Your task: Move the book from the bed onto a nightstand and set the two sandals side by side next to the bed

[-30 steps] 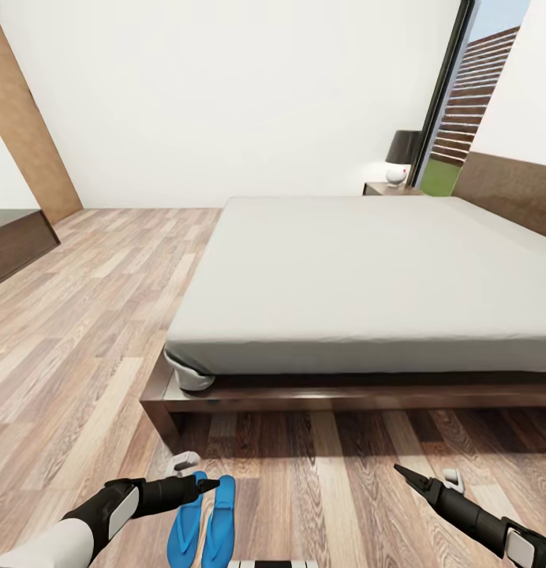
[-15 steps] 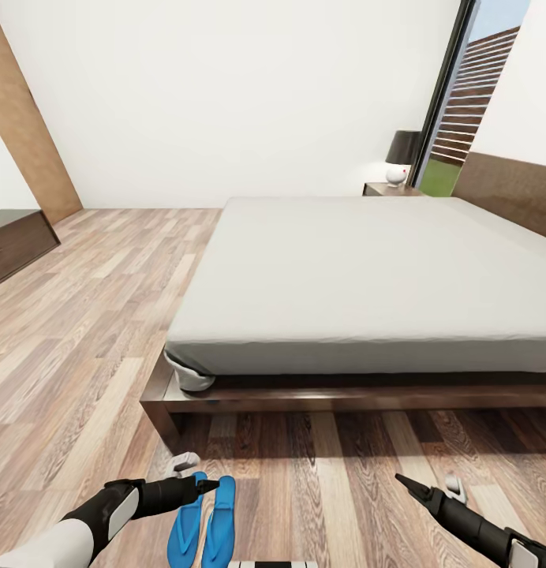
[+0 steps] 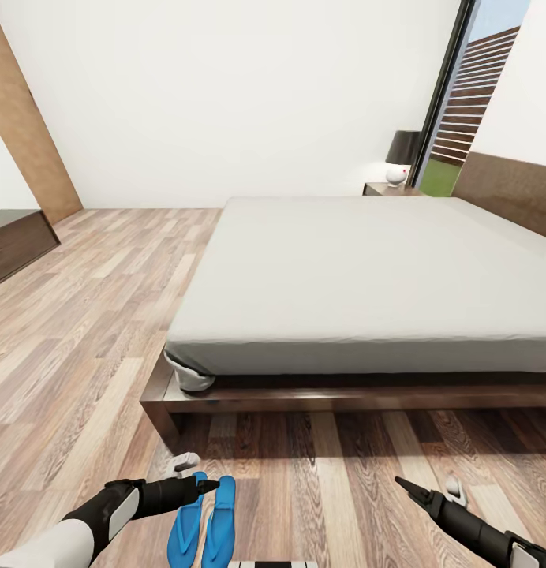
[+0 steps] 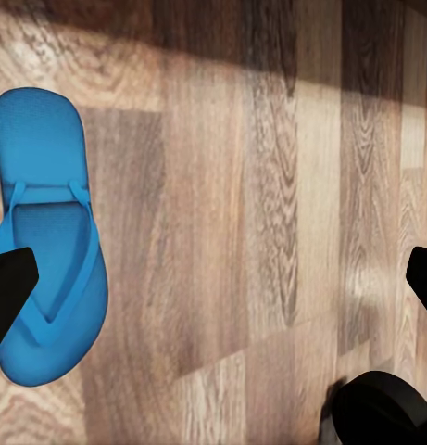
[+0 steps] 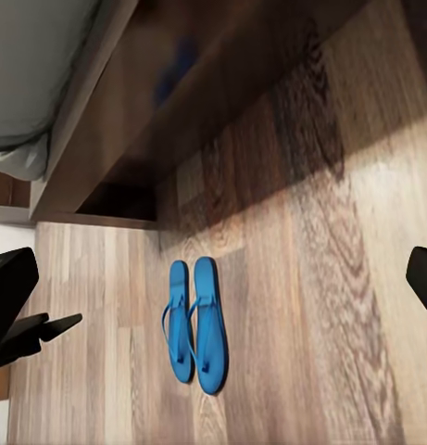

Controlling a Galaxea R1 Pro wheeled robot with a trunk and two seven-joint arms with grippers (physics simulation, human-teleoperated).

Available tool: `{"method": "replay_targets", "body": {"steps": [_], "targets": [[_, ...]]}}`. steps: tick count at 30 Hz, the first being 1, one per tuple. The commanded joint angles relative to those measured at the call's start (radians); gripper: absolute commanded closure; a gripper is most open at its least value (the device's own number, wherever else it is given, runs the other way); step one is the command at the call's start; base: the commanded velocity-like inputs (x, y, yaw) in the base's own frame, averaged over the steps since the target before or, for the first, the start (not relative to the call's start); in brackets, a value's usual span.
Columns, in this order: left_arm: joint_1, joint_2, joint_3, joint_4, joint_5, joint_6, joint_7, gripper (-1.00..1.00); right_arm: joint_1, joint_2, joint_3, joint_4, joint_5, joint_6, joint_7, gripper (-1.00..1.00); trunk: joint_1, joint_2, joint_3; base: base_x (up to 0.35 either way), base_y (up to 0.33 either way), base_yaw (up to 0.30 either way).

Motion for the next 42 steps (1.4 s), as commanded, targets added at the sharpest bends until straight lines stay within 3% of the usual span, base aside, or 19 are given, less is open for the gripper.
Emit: {"method": "replay_targets", "body": {"steps": [1,19,42], "targets": [[0.000,0.001,-0.008,-0.001,0.010,0.007,-0.001,-1.00,0.000,0.000,0.007,0.003,-0.011,0.010,0.005,-1.00,0.000,0.000,-0.001,0.000,0.000,0.000],[0.000,-0.011,-0.009,0.006,0.012,0.006,0.001,-1.00,0.048,0.000,0.005,0.003,-0.012,0.010,0.007,-1.00,0.000,0.000,-0.001,0.000,0.000,0.000],[0.000,-0.013,-0.009,0.008,0.012,0.004,0.003,-1.00,0.053,0.000,0.007,0.003,-0.011,0.010,0.005,-1.00,0.000,0.000,-0.001,0.000,-0.041,0.000]]}}
